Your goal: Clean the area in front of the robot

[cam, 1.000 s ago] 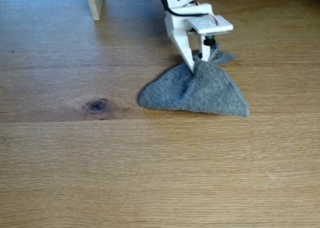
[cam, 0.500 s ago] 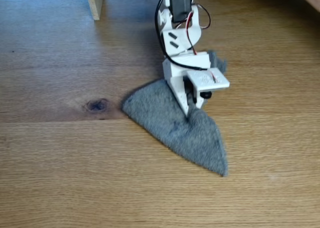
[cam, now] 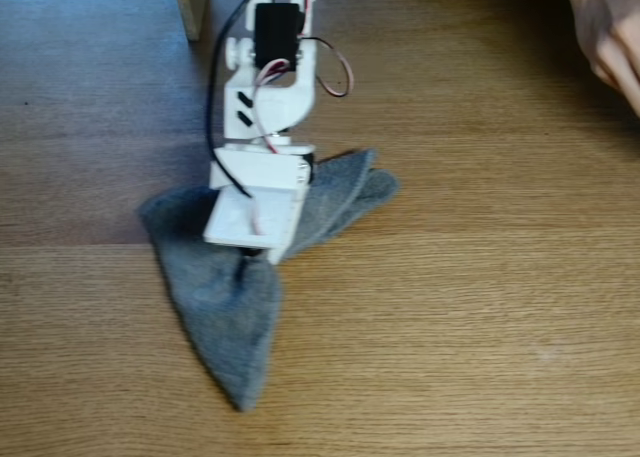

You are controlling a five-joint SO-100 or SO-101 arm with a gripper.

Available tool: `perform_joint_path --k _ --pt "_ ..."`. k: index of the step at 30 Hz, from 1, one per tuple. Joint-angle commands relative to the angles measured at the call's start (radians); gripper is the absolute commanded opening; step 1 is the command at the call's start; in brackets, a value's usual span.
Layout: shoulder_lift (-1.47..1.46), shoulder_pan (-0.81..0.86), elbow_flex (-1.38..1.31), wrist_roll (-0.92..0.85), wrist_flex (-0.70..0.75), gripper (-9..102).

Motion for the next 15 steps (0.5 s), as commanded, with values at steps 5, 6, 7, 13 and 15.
perform_joint_path --k 5,6,7,13,15 --pt "0.153 0.077 0.049 0.063 0.198 0" --pt "0.173 0.049 0.069 0.064 0.212 0" --pt "0.196 0.021 0.091 0.074 0.219 0" --pt "0.377 -0.158 0.285 0.137 0.305 0" --pt "0.453 -0.213 0.371 0.163 0.322 0"
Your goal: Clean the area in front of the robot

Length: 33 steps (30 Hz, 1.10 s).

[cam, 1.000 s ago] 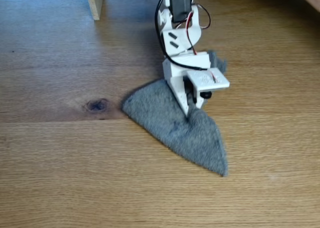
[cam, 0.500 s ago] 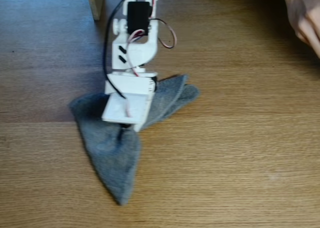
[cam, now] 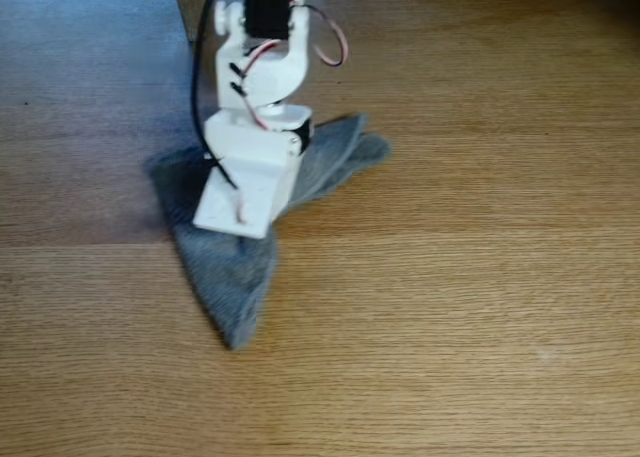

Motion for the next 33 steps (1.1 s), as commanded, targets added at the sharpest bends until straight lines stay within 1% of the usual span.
perform_joint_path --k 1,4,9,12,14,18,20,22,27,33 --pt "0.212 -0.13 0.152 0.044 0.041 0" --pt "0.296 -0.201 0.288 0.038 -0.04 0" --pt "0.321 -0.261 0.426 -0.023 -0.29 0" --pt "0.279 -0.29 0.437 -0.044 -0.42 0" --pt "0.25 -0.313 0.437 -0.074 -0.532 0" --pt "0.15 -0.325 0.434 -0.178 -0.799 0" --pt "0.094 -0.31 0.425 -0.233 -0.879 0" --pt "0.034 -0.272 0.387 -0.252 -0.884 0" --pt "-0.101 -0.118 0.224 -0.261 -0.796 0" --pt "-0.196 0.075 0.011 -0.238 -0.637 0"
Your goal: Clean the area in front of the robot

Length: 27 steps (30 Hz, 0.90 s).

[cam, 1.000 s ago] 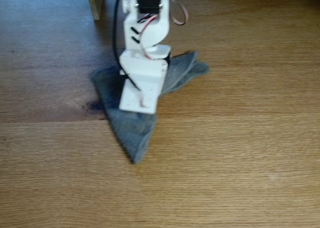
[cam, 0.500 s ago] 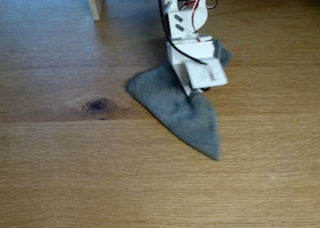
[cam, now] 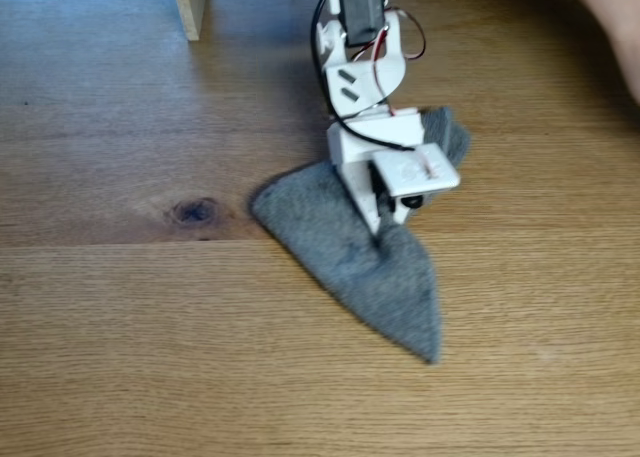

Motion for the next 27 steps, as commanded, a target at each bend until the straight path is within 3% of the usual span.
perform_joint_path --k 1,10,22,27 --pt "-0.034 0.247 -0.155 0.018 0.107 0" --pt "0.069 0.4 -0.218 0.135 0.561 0" --pt "0.669 0.307 -0.218 0.13 0.893 0" --pt "0.842 0.436 -0.218 0.11 0.946 0"
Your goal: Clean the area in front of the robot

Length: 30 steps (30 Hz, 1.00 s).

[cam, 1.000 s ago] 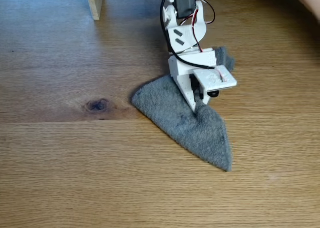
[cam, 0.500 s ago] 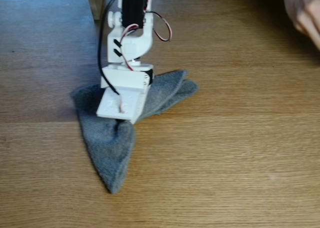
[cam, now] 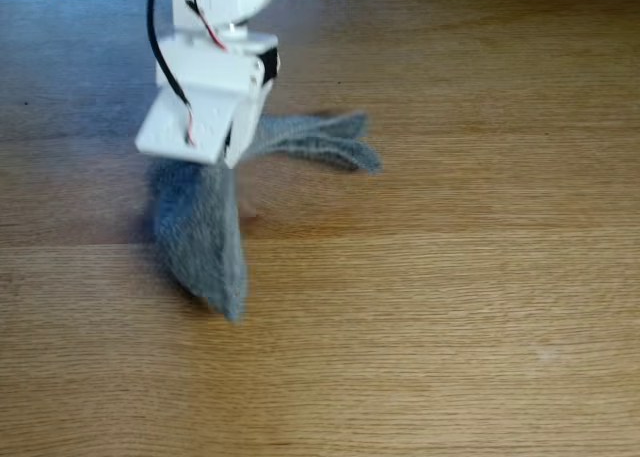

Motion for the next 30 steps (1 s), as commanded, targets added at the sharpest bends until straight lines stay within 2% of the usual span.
perform_joint_path --k 1,11,14,17,22,30 --pt "0.293 0.172 -0.032 -0.025 0.034 0" --pt "0.229 0.666 -0.032 -0.124 0.331 0" --pt "0.14 0.75 -0.032 -0.175 0.33 0" --pt "0.066 0.778 -0.032 -0.242 0.364 0" --pt "0.003 0.753 -0.031 -0.318 0.604 0" --pt "-0.014 0.647 -0.031 -0.411 0.701 0"
